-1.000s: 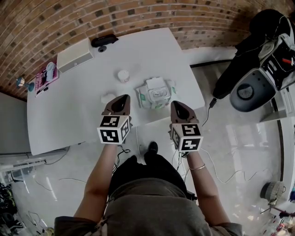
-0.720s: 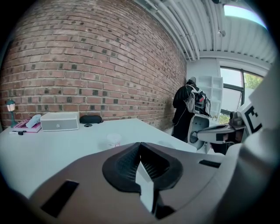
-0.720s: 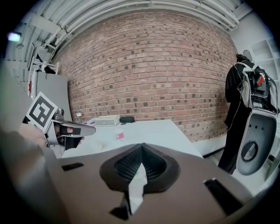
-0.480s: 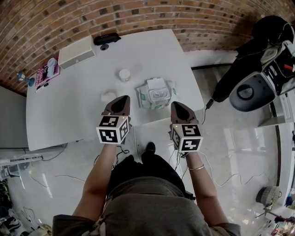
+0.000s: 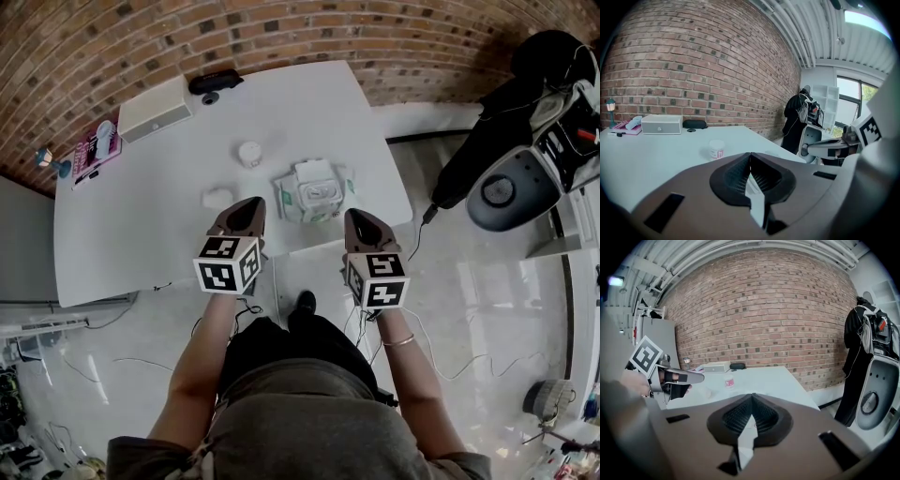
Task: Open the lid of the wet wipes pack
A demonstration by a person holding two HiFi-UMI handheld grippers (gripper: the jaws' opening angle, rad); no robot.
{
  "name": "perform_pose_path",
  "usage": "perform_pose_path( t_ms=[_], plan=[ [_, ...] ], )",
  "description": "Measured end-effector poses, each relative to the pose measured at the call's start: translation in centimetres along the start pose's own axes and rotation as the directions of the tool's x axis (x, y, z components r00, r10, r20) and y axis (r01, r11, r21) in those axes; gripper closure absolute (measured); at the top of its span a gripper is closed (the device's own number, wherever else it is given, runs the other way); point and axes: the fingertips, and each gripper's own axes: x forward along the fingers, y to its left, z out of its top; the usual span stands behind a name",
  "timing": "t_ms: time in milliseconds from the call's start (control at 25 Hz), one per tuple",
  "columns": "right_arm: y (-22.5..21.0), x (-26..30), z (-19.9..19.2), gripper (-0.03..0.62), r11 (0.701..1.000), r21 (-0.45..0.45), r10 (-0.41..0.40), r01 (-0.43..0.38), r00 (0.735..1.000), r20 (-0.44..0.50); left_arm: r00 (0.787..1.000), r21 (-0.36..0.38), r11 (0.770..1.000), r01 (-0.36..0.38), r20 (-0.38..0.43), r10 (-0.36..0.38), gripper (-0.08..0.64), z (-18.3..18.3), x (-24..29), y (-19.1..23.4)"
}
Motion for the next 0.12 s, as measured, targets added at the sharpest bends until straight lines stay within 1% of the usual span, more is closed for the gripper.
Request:
perform_pose_path(
  t_ms=[120],
  plan=[
    [-0.56, -0.15, -0.11, 0.589, 1.0, 0.0, 0.003, -0.003, 1.0, -0.002, 1.0, -0.009, 1.0, -0.001, -0.001, 0.001, 0.537, 0.01, 0.22, -0.36]
  ],
)
